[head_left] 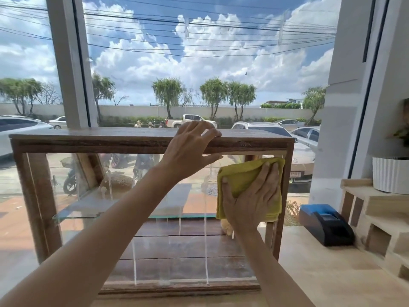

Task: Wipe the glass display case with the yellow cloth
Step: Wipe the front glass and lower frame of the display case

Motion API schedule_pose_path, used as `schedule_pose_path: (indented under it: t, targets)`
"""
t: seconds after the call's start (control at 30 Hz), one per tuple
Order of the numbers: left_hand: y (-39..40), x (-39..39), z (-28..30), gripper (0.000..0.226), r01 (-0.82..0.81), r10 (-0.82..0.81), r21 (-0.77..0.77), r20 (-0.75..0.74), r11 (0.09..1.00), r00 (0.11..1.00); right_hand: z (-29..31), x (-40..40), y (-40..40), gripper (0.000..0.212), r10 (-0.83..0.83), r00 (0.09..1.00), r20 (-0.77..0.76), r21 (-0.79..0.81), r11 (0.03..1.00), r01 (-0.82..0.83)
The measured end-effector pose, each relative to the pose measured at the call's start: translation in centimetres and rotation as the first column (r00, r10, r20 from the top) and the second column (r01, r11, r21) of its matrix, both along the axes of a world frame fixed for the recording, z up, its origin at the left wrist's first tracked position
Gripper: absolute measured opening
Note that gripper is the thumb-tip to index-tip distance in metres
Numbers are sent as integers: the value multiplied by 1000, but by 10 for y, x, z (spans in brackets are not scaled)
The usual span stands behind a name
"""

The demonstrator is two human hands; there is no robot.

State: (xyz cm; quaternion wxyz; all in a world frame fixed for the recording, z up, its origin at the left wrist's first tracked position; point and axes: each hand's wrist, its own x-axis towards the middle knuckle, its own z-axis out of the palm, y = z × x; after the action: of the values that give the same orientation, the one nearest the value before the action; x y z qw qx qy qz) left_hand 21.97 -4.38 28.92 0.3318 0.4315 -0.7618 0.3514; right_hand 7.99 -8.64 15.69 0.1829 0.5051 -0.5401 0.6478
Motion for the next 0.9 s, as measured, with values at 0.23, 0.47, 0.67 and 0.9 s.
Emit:
schedule_pose_path:
  t: [0.23,0.47,0.67,0.9]
  targets:
    - [-14,7,20,70,-61,47,83,161,995,986,-3,-2,-8,71,-8,999,-40,-29,1000,6]
    - [-21,8,16,75,-148,145,3,179,989,973,-7,-13,-16,64,46,987,-155,-49,997,-54]
    - [-20,5,17,78,-164,165,-20,151,986,975,-12,-37,-18,62,91,916,-391,-74,989,-130]
    - [-19,2,16,81,-174,177,-30,133,984,975,-3,-54,-19,62,151,783,-603,-78,966,-246]
